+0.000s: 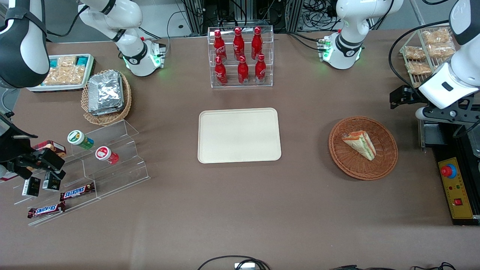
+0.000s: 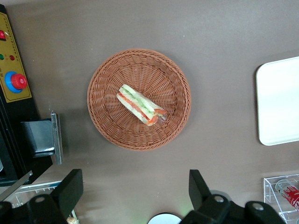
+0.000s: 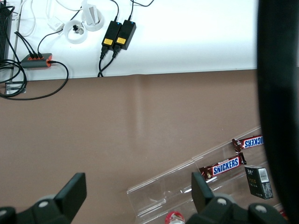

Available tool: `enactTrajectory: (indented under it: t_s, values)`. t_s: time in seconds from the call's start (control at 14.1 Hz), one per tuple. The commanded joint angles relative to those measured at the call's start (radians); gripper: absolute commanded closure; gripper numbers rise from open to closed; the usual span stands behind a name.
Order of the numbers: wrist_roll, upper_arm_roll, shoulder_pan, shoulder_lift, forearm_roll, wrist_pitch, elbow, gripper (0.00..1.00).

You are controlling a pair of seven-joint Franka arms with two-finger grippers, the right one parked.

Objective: Place sandwich from basket to tray
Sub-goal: 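Move the open left gripper over the sandwich in the basket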

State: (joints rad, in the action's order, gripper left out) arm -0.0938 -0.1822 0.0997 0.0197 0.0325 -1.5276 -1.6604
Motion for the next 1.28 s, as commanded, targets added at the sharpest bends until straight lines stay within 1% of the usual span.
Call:
enactTrajectory:
  t_s: [0.0, 0.28, 0.35, 0.5, 0.85, 1.21]
  values:
    - [-0.015, 0.006, 0.000, 0.006, -0.011, 0.023, 0.005, 0.00]
    - [0.002, 0.006, 0.009, -0.020, -0.002, -0.006, -0.005, 0.00]
    - [0.014, 0.006, 0.035, -0.026, 0.000, -0.025, -0.030, 0.00]
    - [0.026, 0.006, 0.045, -0.014, 0.000, -0.124, -0.135, 0.00]
    - [0.221, 0.006, 0.048, -0.007, 0.003, -0.371, -0.353, 0.00]
    - [0.443, 0.003, 0.043, -0.009, 0.003, -0.580, -0.517, 0.00]
